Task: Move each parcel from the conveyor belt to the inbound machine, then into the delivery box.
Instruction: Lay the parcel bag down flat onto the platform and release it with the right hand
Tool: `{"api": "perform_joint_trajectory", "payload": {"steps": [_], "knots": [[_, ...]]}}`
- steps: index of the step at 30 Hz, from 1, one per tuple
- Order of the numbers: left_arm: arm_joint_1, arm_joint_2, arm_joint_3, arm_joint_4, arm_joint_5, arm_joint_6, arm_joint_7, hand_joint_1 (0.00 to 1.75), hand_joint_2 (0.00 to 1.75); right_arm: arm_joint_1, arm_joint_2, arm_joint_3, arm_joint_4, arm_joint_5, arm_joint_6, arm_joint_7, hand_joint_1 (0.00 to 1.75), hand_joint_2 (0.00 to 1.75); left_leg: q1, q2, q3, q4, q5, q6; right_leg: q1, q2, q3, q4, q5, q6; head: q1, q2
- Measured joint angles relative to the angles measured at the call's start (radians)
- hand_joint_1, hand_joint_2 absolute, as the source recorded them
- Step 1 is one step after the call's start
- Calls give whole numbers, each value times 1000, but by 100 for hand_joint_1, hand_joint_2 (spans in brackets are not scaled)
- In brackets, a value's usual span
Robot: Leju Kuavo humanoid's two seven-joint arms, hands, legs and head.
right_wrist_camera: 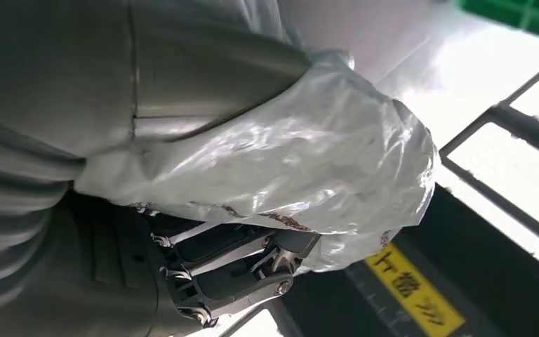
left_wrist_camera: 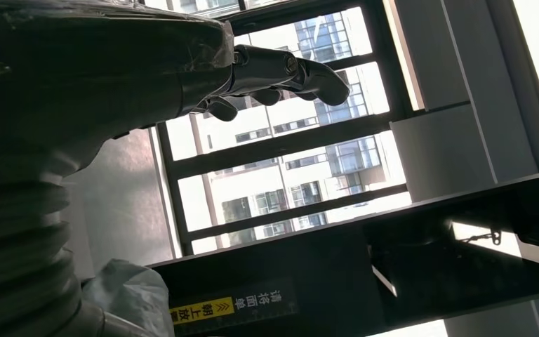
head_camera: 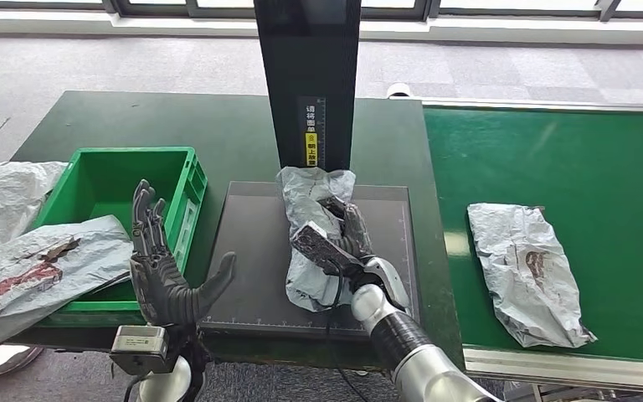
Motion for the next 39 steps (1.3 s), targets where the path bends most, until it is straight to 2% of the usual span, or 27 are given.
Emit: {"api": "perform_joint_trajectory", "payload": {"steps": [1, 6, 15, 18, 20, 22, 29, 39], "knots": [[-1, 0, 1, 0, -2, -4, 0, 0, 175, -2, 0, 10, 2, -16, 7, -20, 0, 175, 0, 0, 0, 0, 0, 0, 0, 0, 0, 0, 0, 0, 0, 0], [-4, -7, 15, 4, -33, -2, 0, 0, 175, -8, 2, 54, 3, -38, 10, -83, 0, 175, 0, 0, 0, 0, 0, 0, 0, 0, 0, 0, 0, 0, 0, 0], [-5, -11, 29, 11, -41, 1, 0, 0, 175, -18, 2, 78, 3, -36, 10, -91, 0, 175, 0, 0, 0, 0, 0, 0, 0, 0, 0, 0, 0, 0, 0, 0], [-4, -13, 32, 10, -54, 14, 0, 0, 175, -12, 2, 79, -12, -48, -33, -132, 0, 175, 0, 0, 0, 0, 0, 0, 0, 0, 0, 0, 0, 0, 0, 0], [0, -14, 34, 6, -72, 28, 4, 0, 175, 7, 2, 79, -66, -51, -92, -166, 0, 175, 0, 0, 0, 0, 0, 0, 0, 0, 0, 0, 0, 0, 0, 0], [6, -16, 35, -3, -85, 37, 12, 0, 175, 41, -1, 79, -162, -33, -126, -158, 0, 175, 0, 0, 0, 0, 0, 0, 0, 0, 0, 0, 0, 0, 0, 0], [22, -17, 38, -23, -108, 55, 25, 0, 175, 154, -14, 79, -458, 11, -158, -125, 0, 175, 0, 0, 0, 0, -1, -1, 0, 0, 0, 0, -1, 0, 0, 0], [37, -19, 38, -40, -125, 75, 37, 0, 175, 224, -22, 77, -636, -16, -177, -151, 0, 175, 0, 0, 0, 0, -1, -1, 0, 0, 0, 0, -1, -1, 0, 0]]}}
